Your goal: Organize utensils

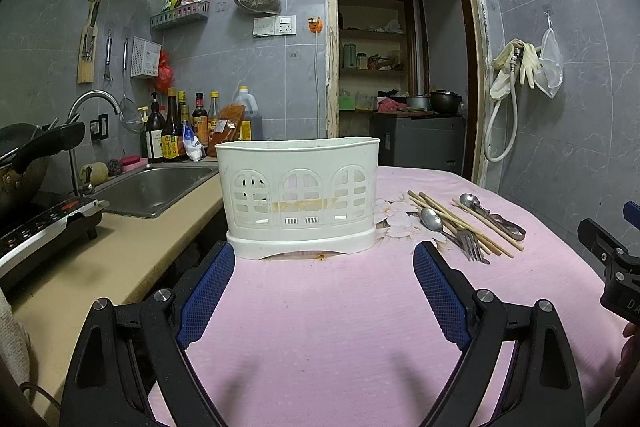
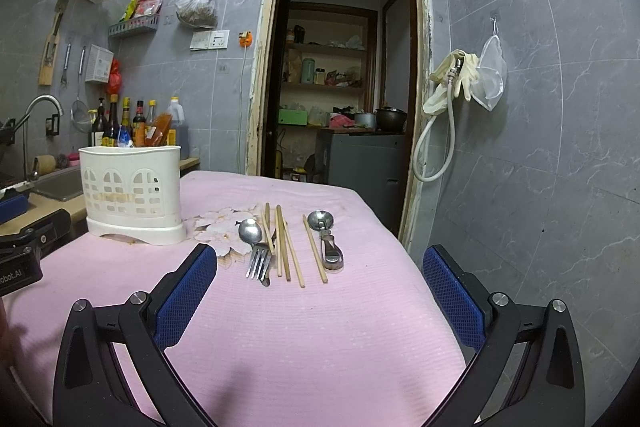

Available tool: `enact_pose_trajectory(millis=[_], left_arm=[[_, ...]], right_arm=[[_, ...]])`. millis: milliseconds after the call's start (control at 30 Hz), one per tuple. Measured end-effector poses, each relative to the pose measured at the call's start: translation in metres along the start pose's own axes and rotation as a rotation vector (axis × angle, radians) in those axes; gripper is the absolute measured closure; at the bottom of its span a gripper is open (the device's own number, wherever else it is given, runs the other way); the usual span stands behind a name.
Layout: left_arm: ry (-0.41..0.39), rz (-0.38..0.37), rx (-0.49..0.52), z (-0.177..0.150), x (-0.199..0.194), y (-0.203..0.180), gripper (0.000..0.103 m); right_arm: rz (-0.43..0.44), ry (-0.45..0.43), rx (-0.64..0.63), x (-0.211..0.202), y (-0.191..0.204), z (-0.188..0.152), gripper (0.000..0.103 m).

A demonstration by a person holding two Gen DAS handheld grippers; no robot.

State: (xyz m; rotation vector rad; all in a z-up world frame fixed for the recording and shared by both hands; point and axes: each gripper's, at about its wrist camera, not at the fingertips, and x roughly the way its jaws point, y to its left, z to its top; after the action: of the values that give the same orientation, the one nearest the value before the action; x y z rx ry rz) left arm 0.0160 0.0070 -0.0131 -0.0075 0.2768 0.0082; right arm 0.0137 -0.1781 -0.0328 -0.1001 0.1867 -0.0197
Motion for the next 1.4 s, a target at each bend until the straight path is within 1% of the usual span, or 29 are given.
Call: enact_pose_trajectory(millis=[667, 933, 1133, 1200, 1267, 1333, 1400], left_arm=[[0.006, -0.001, -0.002, -0.001, 0.001, 0.001, 0.015], [0.013, 0.003, 0.013, 0.006, 0.007, 0.000, 0.015], [0.014, -0.031, 0.039, 0.020, 0.018, -0.004, 0.015], [0.030, -0.052, 0.051, 0.026, 0.023, -0.008, 0.015], [0.064, -0.085, 0.068, 0.032, 0.032, -0.013, 0.015], [0.073, -0.102, 0.066, 0.037, 0.036, -0.017, 0.015], [0.084, -0.143, 0.056, 0.043, 0.041, -0.019, 0.015]], right_arm=[[0.001, 0.003, 0.001, 0.000, 0.000, 0.001, 0.000], [0.014, 0.016, 0.006, 0.002, 0.003, -0.004, 0.000], [0.020, 0.020, -0.016, 0.007, 0.002, 0.000, 0.000], [0.024, 0.023, -0.027, 0.008, 0.001, 0.002, 0.000], [0.048, 0.032, -0.019, 0.010, -0.004, 0.005, 0.000], [0.062, 0.042, -0.018, 0.014, -0.009, 0.009, 0.000], [0.096, 0.060, -0.023, 0.019, -0.018, 0.017, 0.000]])
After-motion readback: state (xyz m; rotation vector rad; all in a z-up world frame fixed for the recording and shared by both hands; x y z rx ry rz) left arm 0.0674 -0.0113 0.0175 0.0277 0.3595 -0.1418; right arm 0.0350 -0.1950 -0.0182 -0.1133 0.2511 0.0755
